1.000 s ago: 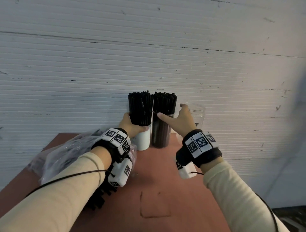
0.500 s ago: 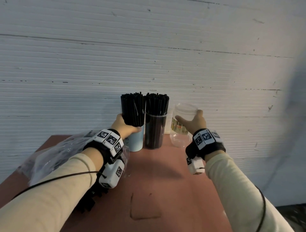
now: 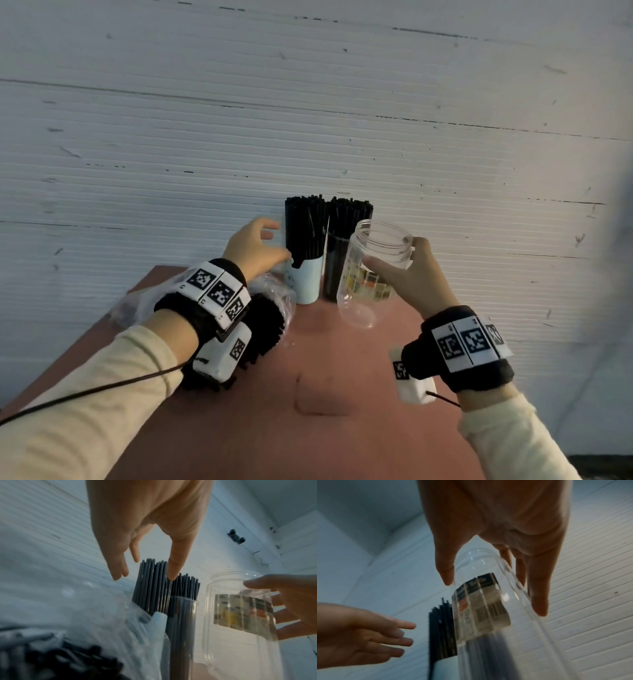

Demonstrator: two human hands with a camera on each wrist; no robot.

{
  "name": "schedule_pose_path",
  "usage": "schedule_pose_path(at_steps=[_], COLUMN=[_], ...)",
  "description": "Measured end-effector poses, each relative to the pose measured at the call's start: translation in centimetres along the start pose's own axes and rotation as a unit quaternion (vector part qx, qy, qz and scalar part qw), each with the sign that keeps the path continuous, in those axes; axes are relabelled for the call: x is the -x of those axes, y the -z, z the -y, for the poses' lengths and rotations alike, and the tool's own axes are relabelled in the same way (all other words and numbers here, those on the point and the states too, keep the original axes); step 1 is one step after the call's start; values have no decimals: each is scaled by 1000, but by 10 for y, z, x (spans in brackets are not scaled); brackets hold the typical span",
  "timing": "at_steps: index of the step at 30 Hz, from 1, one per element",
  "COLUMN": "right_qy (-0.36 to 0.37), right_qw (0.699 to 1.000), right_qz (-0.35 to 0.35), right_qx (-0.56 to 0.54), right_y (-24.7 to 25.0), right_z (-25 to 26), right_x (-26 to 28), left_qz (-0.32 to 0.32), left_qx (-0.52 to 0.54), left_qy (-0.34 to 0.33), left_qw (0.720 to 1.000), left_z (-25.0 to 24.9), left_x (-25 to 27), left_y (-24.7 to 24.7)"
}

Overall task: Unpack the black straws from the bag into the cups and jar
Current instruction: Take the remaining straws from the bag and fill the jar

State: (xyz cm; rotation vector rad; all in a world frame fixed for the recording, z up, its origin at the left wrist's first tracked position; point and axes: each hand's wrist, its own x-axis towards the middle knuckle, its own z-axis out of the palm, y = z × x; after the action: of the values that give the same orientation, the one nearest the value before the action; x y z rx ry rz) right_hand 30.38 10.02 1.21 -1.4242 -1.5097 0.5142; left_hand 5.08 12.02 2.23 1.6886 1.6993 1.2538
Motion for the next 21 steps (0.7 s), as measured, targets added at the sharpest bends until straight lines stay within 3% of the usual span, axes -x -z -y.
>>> schedule_pose_path(at_steps=[3, 6, 13, 17, 19, 21], right_qy=[2, 5, 4, 0, 35, 120], right_qw=[999, 997, 993, 991, 991, 989], right_qz=[33, 76, 114, 127, 107, 51], right_qx=[-26, -28, 21, 39, 69, 75], right_y=[-9, -17, -31, -27, -26, -29], right_z=[14, 22, 25, 37, 46, 59], right_x=[24, 40, 55, 65, 72, 80], left_qz=[17, 22, 120, 127, 121, 117], left_qx=[-53, -103, -229, -242, -241, -237], left_qy=[-50, -60, -22, 4, 11, 12], left_qw=[997, 993, 966, 962, 963, 965], left_z=[10, 23, 58, 79, 78, 78], left_x=[23, 42, 64, 61, 66, 69], left_y=[27, 52, 88, 100, 105, 110])
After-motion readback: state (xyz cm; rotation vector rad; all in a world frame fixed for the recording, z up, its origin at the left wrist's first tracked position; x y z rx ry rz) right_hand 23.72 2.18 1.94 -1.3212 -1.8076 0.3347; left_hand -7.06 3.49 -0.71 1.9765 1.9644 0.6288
